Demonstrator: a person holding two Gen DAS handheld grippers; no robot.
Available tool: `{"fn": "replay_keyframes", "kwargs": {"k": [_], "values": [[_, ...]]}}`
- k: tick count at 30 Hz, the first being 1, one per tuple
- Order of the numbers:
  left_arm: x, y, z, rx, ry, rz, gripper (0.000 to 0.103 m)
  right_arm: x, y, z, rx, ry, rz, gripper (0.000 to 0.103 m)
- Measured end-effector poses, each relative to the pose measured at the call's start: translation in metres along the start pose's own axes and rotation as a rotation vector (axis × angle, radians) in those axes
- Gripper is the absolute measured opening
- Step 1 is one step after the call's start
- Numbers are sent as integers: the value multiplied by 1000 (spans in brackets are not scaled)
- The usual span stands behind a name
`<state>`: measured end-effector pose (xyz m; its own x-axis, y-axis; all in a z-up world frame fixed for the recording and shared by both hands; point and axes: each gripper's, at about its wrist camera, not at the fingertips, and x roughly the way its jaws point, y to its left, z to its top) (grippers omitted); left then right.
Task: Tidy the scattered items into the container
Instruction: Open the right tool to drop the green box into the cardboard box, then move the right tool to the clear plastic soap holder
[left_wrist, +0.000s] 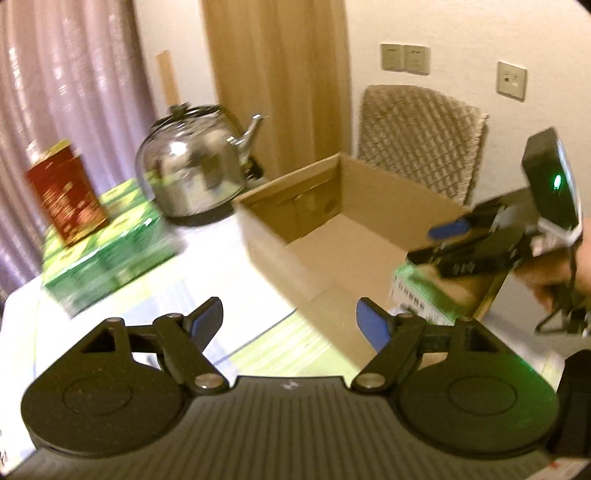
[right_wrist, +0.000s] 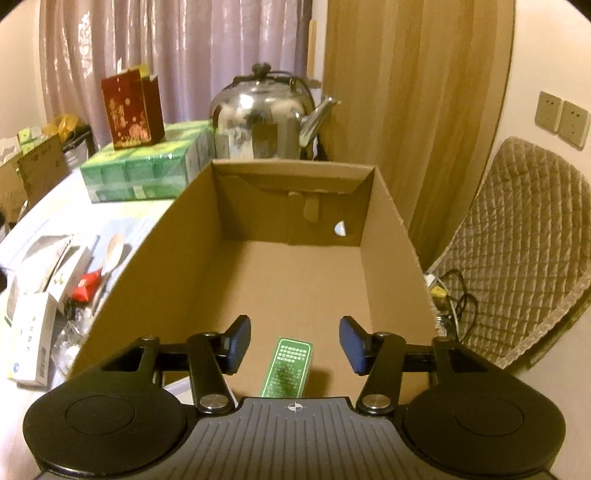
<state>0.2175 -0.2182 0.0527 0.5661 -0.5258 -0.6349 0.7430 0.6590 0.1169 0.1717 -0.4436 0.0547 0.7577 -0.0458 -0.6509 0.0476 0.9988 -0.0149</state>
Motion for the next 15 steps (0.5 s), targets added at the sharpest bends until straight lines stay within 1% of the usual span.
{"fn": "replay_keyframes", "kwargs": {"k": [6, 8, 15], "values": [[-30, 15, -40, -106, 15, 65, 80, -34, 14, 1, 3, -64, -1, 55], [-40, 18, -53, -142, 24, 85, 80, -49, 23, 0, 8, -89, 6, 61], [-79, 24, -99, -223, 56, 151, 81, -96, 70, -9, 3, -156, 82, 73]]}}
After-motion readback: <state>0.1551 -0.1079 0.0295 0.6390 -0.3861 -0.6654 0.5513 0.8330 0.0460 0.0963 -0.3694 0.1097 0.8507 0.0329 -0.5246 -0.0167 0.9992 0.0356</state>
